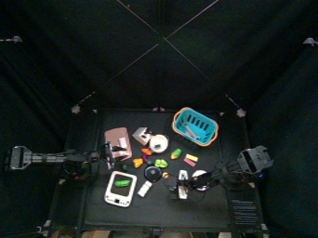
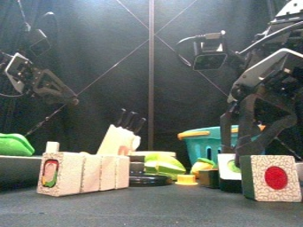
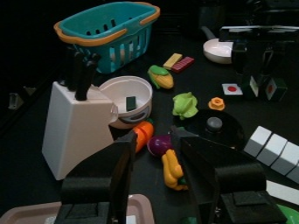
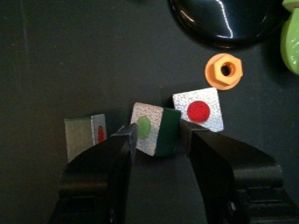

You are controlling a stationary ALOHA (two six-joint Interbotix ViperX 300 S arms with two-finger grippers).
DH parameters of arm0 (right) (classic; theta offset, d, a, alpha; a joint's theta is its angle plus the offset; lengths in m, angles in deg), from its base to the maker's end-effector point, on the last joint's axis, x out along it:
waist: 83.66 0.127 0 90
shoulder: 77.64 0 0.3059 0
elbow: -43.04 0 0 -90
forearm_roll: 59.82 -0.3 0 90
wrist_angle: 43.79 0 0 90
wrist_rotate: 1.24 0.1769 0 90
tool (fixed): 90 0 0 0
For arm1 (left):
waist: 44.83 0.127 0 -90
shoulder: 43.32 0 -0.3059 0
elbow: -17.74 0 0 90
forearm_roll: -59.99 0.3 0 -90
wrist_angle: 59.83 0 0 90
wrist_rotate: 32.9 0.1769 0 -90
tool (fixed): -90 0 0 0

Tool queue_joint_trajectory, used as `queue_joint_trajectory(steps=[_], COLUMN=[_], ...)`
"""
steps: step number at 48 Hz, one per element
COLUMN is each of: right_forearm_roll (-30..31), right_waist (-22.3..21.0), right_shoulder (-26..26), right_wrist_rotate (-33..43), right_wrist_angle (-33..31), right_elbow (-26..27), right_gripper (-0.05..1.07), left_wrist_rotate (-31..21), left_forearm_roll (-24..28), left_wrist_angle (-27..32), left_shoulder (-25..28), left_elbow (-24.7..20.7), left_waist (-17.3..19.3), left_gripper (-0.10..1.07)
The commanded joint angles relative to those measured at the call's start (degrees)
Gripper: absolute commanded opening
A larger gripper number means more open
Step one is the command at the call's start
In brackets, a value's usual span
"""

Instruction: Grab sushi piece

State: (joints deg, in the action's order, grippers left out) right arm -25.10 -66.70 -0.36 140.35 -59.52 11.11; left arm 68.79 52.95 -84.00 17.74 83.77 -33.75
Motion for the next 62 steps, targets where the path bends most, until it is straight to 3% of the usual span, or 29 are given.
queue_joint_trajectory(steps=[1,15,31,44,62], right_forearm_roll=[-0.18,-0.18,0.09,1.14,1.32], right_waist=[0.00,0.00,0.26,0.35,0.35], right_shoulder=[0.44,-0.09,1.23,5.63,5.45], right_wrist_rotate=[0.18,0.09,0.00,0.00,0.00], right_wrist_angle=[0.18,-0.79,-3.69,-4.66,-4.66], right_elbow=[0.79,0.79,1.49,1.67,1.67], right_gripper=[0.80,0.77,0.61,0.60,0.60], left_wrist_rotate=[0.09,0.09,0.09,0.09,0.09], left_forearm_roll=[0.09,0.09,0.09,0.09,0.09], left_wrist_angle=[-0.18,-0.26,-0.18,-0.09,-0.09], left_shoulder=[0.09,0.18,0.09,0.18,0.09], left_elbow=[-0.70,-0.70,-0.70,-0.70,-0.70], left_waist=[0.00,0.00,0.00,-0.09,0.00], left_gripper=[0.77,0.77,0.77,0.77,0.77])
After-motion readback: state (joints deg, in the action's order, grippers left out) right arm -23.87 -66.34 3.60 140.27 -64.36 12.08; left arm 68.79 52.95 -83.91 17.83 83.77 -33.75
